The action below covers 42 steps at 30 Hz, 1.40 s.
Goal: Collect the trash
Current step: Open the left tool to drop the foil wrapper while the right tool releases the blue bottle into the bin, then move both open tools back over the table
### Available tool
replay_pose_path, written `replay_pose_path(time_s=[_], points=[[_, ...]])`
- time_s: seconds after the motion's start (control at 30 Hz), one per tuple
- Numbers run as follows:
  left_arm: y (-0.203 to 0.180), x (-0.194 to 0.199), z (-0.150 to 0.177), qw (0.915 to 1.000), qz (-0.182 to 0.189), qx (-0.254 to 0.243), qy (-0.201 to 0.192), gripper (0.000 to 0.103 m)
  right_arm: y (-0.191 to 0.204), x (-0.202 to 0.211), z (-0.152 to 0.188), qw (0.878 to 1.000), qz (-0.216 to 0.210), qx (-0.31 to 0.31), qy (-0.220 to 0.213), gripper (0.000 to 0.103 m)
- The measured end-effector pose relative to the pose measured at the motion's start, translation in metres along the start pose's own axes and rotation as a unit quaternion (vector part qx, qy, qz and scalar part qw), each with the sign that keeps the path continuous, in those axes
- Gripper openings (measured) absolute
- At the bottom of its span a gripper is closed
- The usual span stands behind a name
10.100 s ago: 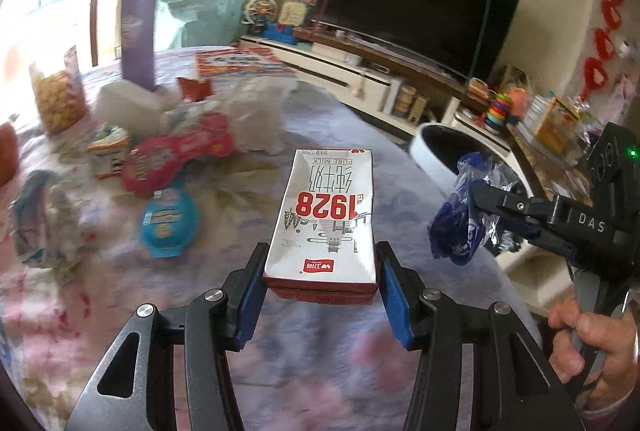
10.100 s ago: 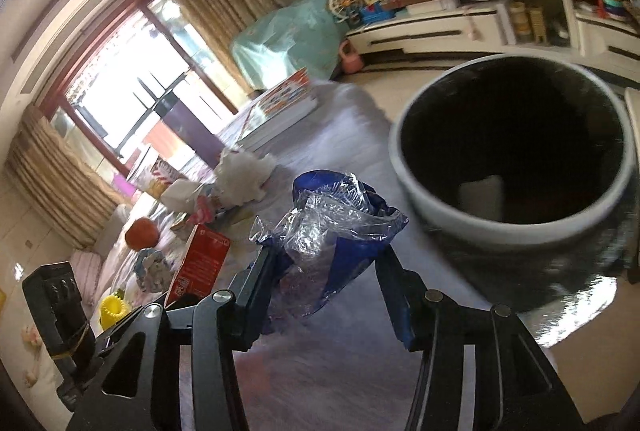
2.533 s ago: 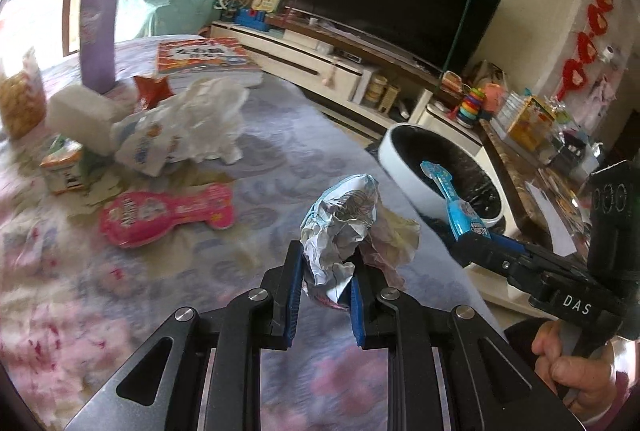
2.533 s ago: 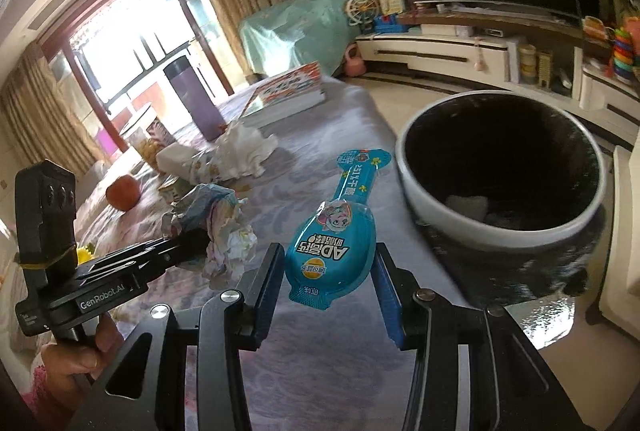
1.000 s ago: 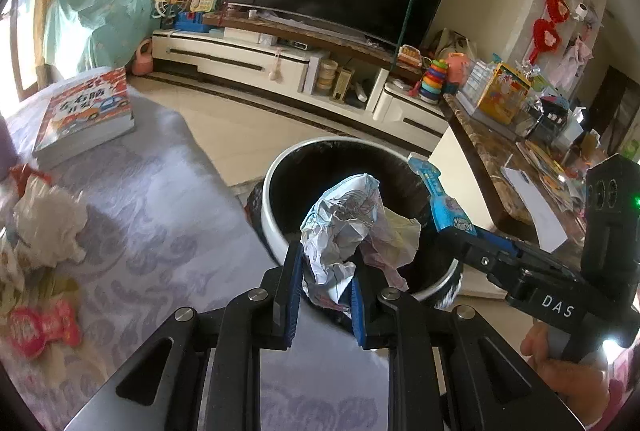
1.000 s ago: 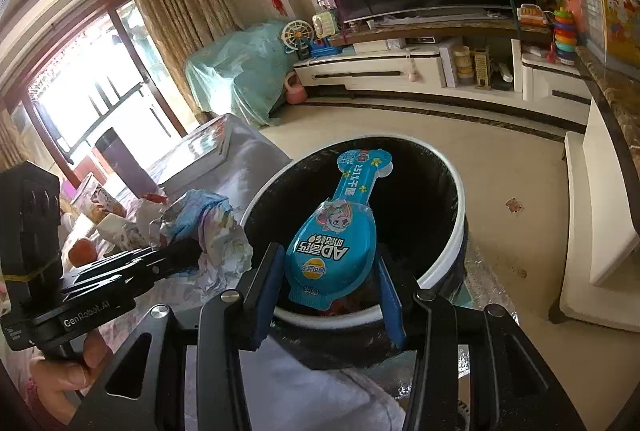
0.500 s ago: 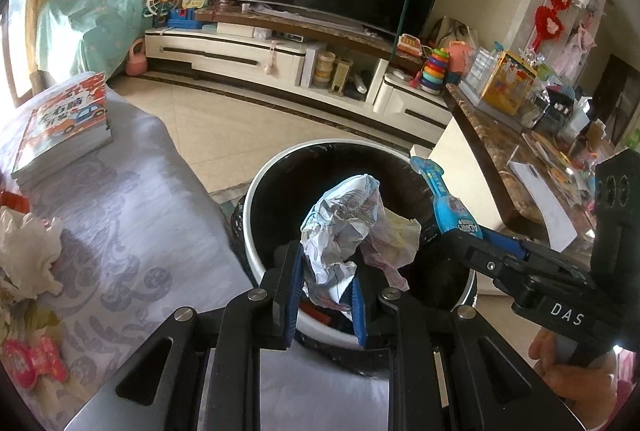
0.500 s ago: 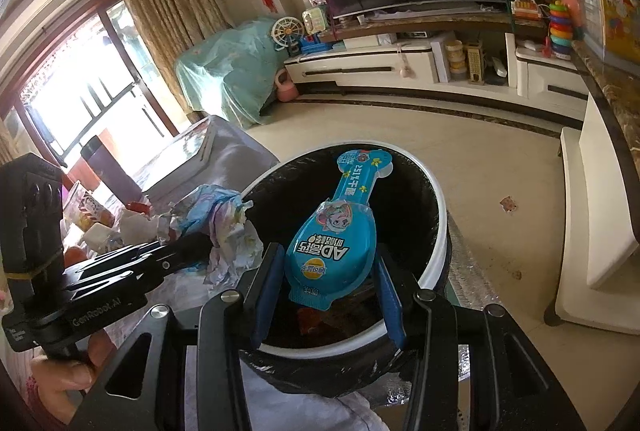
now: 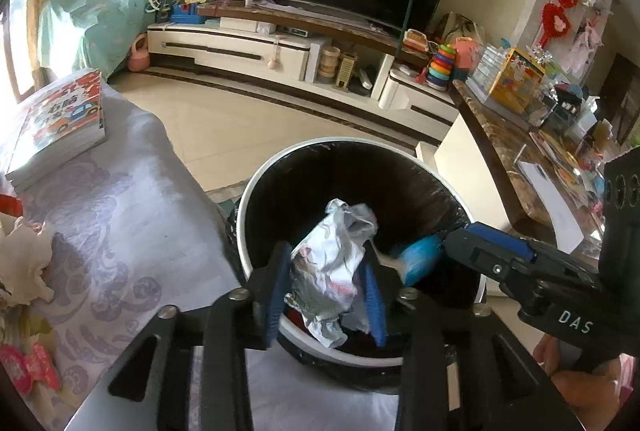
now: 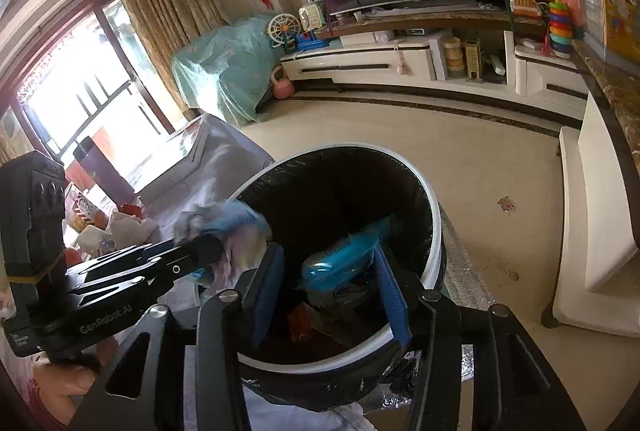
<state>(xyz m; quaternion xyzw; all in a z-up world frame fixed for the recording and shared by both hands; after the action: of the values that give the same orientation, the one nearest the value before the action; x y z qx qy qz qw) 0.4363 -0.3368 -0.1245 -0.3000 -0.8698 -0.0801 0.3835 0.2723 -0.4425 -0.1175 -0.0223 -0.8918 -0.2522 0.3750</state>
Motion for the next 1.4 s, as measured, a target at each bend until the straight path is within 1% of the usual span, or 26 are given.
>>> replay_pose_path(time_s=[0.03, 0.07, 0.17, 0.2, 0.27, 0.33, 0.37, 0.4, 0.6, 0.87, 1.1, 1.4], points=[[0.000, 0.001, 0.001, 1.0000, -0.001, 0.001, -0.002, 0.046, -0.001, 0.001, 0.000, 1.000, 0.001, -0.002, -0.002, 0.054], [0.001, 0.003, 0.002, 1.0000, -0.001, 0.002, -0.005, 0.047, -0.002, 0.002, 0.000, 1.000, 0.001, -0.003, -0.003, 0.059], [0.003, 0.008, 0.010, 1.0000, 0.000, 0.007, -0.006, 0.049, -0.004, 0.007, 0.000, 1.000, -0.002, -0.011, -0.010, 0.064], [0.003, 0.010, 0.013, 0.9999, 0.000, 0.011, -0.005, 0.051, -0.004, 0.008, 0.001, 1.000, -0.003, -0.013, -0.011, 0.069], [0.006, 0.016, 0.019, 0.9999, -0.001, 0.016, -0.007, 0.054, -0.004, 0.011, 0.002, 1.000, -0.006, -0.018, -0.013, 0.074], [0.010, 0.025, 0.029, 0.9997, -0.004, 0.024, -0.010, 0.059, -0.001, 0.014, 0.004, 1.000, -0.011, -0.019, -0.013, 0.079], [0.011, 0.028, 0.031, 0.9996, -0.004, 0.026, -0.011, 0.061, 0.002, 0.015, 0.006, 1.000, -0.013, -0.018, -0.013, 0.086], [0.013, 0.032, 0.036, 0.9995, -0.006, 0.029, -0.012, 0.063, 0.005, 0.017, 0.009, 1.000, -0.016, -0.018, -0.013, 0.090], [0.027, 0.060, 0.069, 0.9983, -0.015, 0.053, -0.017, 0.065, 0.027, 0.020, 0.025, 0.999, -0.033, -0.010, -0.008, 0.092], [0.055, 0.107, 0.114, 0.9944, -0.043, 0.094, -0.025, 0.065, 0.063, 0.017, 0.053, 0.998, -0.061, 0.007, 0.012, 0.092], [0.078, 0.144, 0.152, 0.9885, -0.066, 0.133, -0.029, 0.065, 0.097, 0.009, 0.080, 0.996, -0.079, 0.026, 0.033, 0.092], [0.103, 0.184, 0.186, 0.9796, -0.092, 0.176, -0.033, 0.065, 0.139, -0.007, 0.113, 0.992, -0.099, 0.053, 0.064, 0.092]])
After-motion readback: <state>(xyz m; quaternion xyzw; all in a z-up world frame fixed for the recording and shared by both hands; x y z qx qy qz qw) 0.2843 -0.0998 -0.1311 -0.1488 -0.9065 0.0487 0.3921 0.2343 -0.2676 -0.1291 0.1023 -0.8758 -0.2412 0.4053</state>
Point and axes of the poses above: each gripper's, at about its wrist camera, not at the fingertips, and x roughly against the way its jaws point, y to its left, z to its underside, the point moved 10 cm from there along -x, roughly the way its jaws point, and after that the axes turned 12 degrees about -x, right-handed, at the moved point
